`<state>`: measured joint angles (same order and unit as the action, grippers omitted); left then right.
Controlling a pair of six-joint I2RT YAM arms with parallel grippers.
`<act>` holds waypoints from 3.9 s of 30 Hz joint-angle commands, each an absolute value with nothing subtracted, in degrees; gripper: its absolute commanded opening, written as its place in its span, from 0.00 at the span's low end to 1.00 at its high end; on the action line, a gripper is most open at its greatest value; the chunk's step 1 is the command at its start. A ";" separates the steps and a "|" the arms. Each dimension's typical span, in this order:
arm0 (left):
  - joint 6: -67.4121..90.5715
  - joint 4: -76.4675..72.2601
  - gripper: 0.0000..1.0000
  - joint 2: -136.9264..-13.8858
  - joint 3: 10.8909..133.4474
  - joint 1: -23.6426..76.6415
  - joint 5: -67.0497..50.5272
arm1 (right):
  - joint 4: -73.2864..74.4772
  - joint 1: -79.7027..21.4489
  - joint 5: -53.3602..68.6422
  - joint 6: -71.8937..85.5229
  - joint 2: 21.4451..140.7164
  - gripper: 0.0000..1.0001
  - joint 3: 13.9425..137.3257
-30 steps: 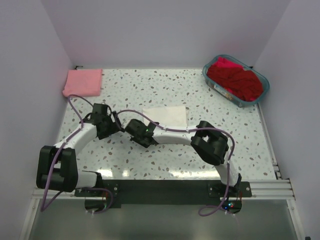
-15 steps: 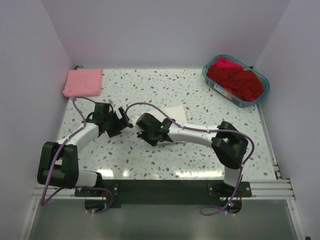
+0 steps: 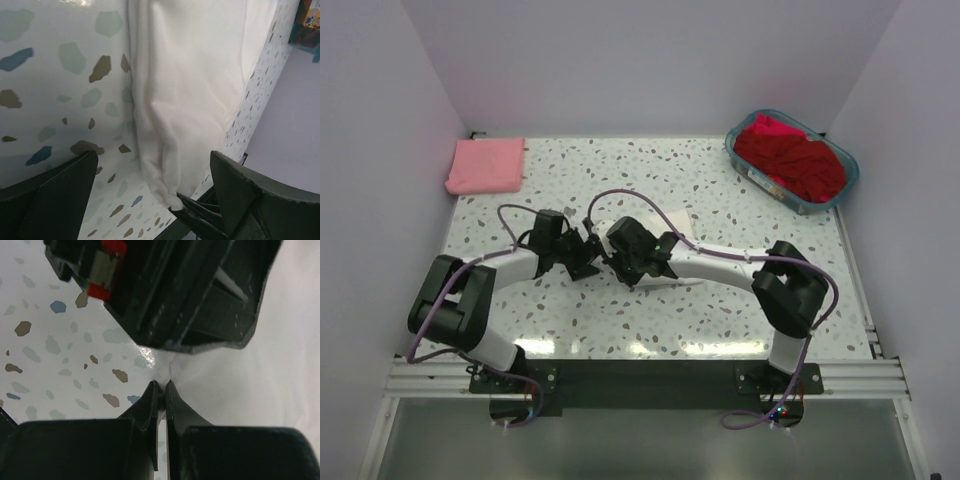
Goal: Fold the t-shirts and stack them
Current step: Neatly place the folded tshirt to the corner
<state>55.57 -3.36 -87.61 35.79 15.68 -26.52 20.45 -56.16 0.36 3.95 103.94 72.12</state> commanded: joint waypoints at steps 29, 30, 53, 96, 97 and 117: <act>64.69 -14.50 0.50 -97.12 36.12 22.32 -22.42 | 13.01 -55.72 -0.09 8.96 95.89 0.00 67.06; 64.60 -14.50 0.47 -97.55 36.21 22.32 -21.72 | 12.92 -55.72 -0.17 8.96 95.80 0.00 66.80; 34.47 9.04 0.00 -102.48 55.45 18.55 -7.13 | 20.39 -53.62 -6.76 12.21 89.30 0.88 64.08; -2.02 16.61 0.00 -125.86 109.94 -4.74 7.48 | 33.05 -43.15 -12.22 10.02 82.61 0.98 56.51; -2.63 16.09 0.00 -125.95 110.39 -4.92 7.21 | 33.22 -42.98 -12.22 10.02 82.97 0.98 56.95; -2.64 28.90 0.00 -126.83 124.98 -8.26 1.14 | 34.89 -42.10 -14.76 7.82 86.84 0.99 61.00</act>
<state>-3.66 26.06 -128.81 121.60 -7.55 1.69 33.91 -42.35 -12.80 8.88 86.08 58.50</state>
